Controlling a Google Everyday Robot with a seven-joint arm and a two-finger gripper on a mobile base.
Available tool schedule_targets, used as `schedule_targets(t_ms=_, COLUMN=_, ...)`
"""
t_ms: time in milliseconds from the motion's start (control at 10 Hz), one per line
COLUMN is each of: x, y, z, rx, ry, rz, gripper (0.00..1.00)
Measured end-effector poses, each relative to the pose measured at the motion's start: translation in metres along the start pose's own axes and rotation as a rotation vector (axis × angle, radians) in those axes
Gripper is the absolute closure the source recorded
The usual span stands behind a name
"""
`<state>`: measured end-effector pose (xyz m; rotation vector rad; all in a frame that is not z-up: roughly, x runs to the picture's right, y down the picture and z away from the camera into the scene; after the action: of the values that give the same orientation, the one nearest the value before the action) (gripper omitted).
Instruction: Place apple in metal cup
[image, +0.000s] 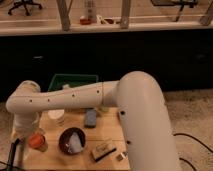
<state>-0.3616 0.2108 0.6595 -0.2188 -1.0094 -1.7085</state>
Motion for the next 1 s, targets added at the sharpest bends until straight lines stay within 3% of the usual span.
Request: schedule_targets(t_ms=1000, x=0.0008, y=-0.0023, z=-0.0082, rx=0.001, ry=-0.008, rz=-0.005, gripper=0.20)
